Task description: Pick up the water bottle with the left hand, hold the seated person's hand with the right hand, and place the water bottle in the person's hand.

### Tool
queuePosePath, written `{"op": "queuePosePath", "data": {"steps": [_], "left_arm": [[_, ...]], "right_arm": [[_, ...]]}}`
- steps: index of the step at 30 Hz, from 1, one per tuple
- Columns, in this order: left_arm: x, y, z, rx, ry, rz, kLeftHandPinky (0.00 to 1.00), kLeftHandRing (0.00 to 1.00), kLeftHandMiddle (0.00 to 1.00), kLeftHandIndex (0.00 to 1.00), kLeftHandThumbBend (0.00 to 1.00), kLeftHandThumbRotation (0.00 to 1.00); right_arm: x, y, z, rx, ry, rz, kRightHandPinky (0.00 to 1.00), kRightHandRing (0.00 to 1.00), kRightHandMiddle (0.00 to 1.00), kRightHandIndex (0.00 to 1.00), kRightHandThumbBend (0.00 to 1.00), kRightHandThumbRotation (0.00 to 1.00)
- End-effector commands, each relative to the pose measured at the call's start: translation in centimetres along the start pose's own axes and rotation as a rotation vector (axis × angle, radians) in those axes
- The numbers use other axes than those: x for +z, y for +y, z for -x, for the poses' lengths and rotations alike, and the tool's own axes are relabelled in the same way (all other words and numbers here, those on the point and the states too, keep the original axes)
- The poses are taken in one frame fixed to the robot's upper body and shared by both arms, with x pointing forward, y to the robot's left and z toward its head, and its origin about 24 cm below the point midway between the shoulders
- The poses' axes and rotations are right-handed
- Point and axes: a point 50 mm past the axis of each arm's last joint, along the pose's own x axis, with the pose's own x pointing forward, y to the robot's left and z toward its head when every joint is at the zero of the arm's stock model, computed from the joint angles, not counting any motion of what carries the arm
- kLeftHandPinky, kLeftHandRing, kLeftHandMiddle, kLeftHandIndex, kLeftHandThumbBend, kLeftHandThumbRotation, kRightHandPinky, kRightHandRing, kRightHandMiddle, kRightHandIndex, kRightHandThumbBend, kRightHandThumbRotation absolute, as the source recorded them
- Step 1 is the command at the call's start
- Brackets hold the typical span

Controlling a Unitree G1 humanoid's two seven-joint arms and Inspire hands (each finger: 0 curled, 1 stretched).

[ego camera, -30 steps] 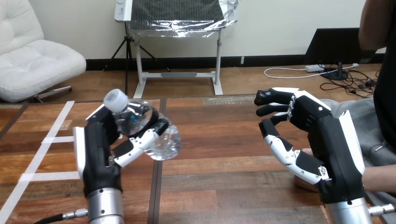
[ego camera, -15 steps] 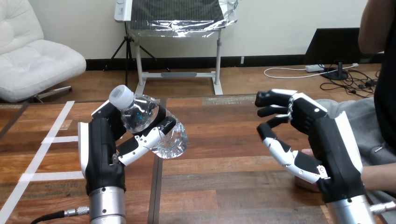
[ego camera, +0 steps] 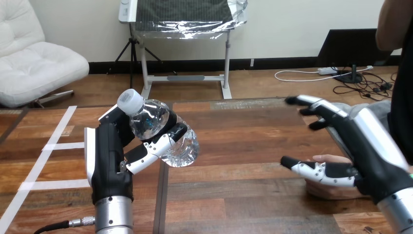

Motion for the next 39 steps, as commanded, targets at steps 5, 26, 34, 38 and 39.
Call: {"op": "queuePosePath", "data": {"steps": [5, 26, 34, 38, 39], "left_arm": [[2.6, -1.4, -0.8, -0.015, -0.14, 0.04, 0.36, 0.4, 0.44, 0.48, 0.66, 0.0], [2.9, -1.4, -0.5, -0.018, -0.148, 0.01, 0.36, 0.4, 0.45, 0.48, 0.65, 0.0], [2.9, -1.4, -0.5, -0.015, -0.147, 0.021, 0.36, 0.4, 0.45, 0.48, 0.66, 0.0], [2.9, -1.4, -0.5, -0.015, -0.147, 0.031, 0.36, 0.4, 0.45, 0.48, 0.66, 0.0], [3.0, -1.4, -0.5, -0.014, -0.146, 0.031, 0.36, 0.4, 0.45, 0.48, 0.66, 0.0]], "right_arm": [[0.5, -3.5, -0.9, 0.06, 0.057, 0.272, 0.73, 0.84, 0.88, 0.83, 0.75, 0.03], [-0.8, -5.4, -1.4, 0.167, 0.216, 0.402, 0.76, 0.86, 0.88, 0.82, 0.84, 0.0], [-1.6, -5.8, -1.5, 0.214, 0.275, 0.444, 0.77, 0.87, 0.88, 0.82, 0.86, 0.0], [-1.9, -5.9, -1.6, 0.243, 0.31, 0.447, 0.78, 0.87, 0.89, 0.83, 0.86, 0.0], [-2.1, -6.0, -1.6, 0.259, 0.329, 0.452, 0.78, 0.88, 0.89, 0.83, 0.86, 0.0]]}}
